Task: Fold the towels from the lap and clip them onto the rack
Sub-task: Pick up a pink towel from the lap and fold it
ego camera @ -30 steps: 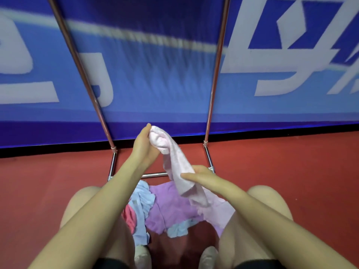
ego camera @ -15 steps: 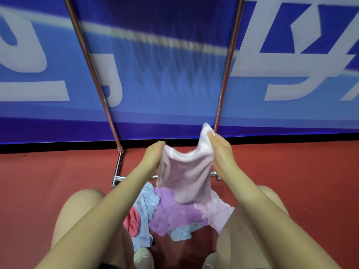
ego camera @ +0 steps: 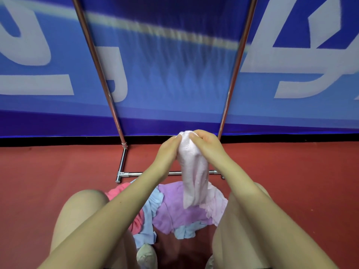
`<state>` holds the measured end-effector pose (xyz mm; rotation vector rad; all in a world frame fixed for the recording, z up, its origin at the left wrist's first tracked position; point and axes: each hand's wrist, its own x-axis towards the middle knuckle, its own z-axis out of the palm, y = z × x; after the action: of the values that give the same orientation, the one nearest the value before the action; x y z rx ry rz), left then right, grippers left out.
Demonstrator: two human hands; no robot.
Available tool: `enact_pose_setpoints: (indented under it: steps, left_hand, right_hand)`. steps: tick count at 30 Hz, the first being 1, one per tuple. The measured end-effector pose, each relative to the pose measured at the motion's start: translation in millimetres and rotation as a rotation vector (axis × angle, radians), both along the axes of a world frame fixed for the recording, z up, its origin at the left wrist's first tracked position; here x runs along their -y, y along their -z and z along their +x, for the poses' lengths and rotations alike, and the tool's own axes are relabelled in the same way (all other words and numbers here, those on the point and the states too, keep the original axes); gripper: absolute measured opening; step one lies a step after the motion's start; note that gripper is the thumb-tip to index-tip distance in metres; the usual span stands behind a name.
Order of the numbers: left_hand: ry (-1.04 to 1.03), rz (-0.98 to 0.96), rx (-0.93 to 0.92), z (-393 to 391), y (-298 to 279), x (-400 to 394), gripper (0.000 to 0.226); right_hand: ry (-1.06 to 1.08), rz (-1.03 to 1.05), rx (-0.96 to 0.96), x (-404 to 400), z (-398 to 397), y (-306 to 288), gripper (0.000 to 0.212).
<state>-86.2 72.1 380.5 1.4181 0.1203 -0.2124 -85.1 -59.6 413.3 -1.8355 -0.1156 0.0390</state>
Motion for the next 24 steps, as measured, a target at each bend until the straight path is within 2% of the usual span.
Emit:
enact_pose_setpoints:
  steps: [4,7,9,13,16,19,24]
  left_hand:
    - [-0.054,-0.129,-0.021,1.7,-8.0,-15.5,0.043]
    - [-0.157,-0.092,0.033,3.1,-15.4,-27.5,0.024]
    - [-0.231,-0.106,0.049,2.2,-18.4,-35.5,0.022]
    - [-0.347,-0.086,0.06,5.4,-22.8,-62.9,0.019]
    - [-0.427,-0.05,0.016,6.6,-25.9,-87.0,0.025]
    - [-0.552,-0.043,0.009,2.3,-31.2,-105.4,0.016]
    - [-0.678,-0.03,-0.004,-7.6,-33.1,-128.7,0.019]
  right_hand:
    - [-0.114,-0.166,0.024,-5.9,-1.4,6.2,0.014]
    - [-0.267,-0.208,-0.029,-12.0,-9.1,17.9,0.015]
    - [-0.308,-0.272,-0.038,-14.3,-14.2,25.6,0.025]
    - [-0.293,-0.33,-0.095,-7.9,-19.6,36.2,0.019]
    - [-0.276,-0.441,-0.133,4.3,-22.3,42.7,0.027]
    - [-0.255,-0.488,-0.183,20.0,-27.6,45.1,0.031]
    - [-0.231,-0.618,-0.241,55.0,-37.2,51.0,0.039]
